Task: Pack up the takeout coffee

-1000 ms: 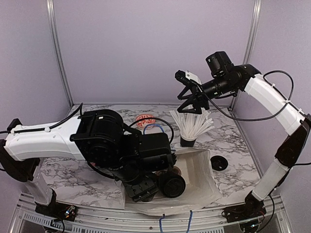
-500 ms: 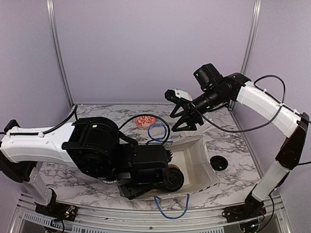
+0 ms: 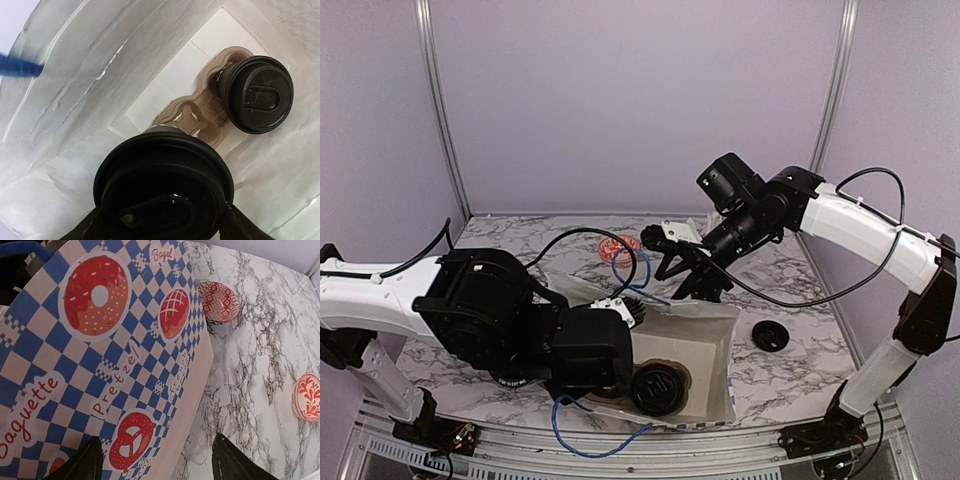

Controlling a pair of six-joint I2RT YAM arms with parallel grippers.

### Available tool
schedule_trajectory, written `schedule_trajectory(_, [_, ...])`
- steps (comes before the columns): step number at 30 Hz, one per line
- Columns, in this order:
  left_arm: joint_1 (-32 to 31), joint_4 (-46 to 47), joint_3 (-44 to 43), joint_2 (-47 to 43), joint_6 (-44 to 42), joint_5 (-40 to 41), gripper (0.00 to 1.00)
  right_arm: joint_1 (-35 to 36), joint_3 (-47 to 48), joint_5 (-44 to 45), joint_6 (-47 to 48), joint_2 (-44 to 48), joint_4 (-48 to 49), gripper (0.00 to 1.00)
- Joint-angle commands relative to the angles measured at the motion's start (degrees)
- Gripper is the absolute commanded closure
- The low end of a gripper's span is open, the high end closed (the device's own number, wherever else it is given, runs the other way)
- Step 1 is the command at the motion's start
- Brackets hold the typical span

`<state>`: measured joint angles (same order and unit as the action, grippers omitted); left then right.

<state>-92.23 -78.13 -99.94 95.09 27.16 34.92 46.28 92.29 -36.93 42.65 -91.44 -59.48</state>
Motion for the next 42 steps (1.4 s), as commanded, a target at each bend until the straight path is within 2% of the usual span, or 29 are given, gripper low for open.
schedule_trajectory(1, [-1.5,7.1,3.7,-1.8,-2.0,-1.4,0.47,-0.1,0.4,1.3,0.8,1.0,-0.1,0.28])
schedule_trajectory(6, [-1.8,14.1,8.8,-5.5,-2.5,-5.6,0.5,-0.1,1.1,0.7,1.5,1.4,-1.9,0.27])
schedule_trajectory(13, [-2.1,18.1,15.5,-9.6,-2.0,-8.7,0.52,-0.1,-1.4,2.2,2.3,2.6,-1.7,0.26])
schedule_trajectory(20, [-2.2,23.2,23.1,-12.6,-4.1,-7.5,0.53,-0.2,1.1,1.8,3.1,0.7,-3.5,0.26])
schedule_trajectory(34, [-2.0,27.8,27.6,-14.6,-11.9,1.3,0.53,-0.2,0.1,2.8,4.3,-2.4,-3.7,0.26])
schedule_trajectory(42, [-1.4,32.5,32.2,-15.5,-14.3,-0.9,0.52,-0.1,0.9,2.1,3.9,-3.6,-3.8,0.26])
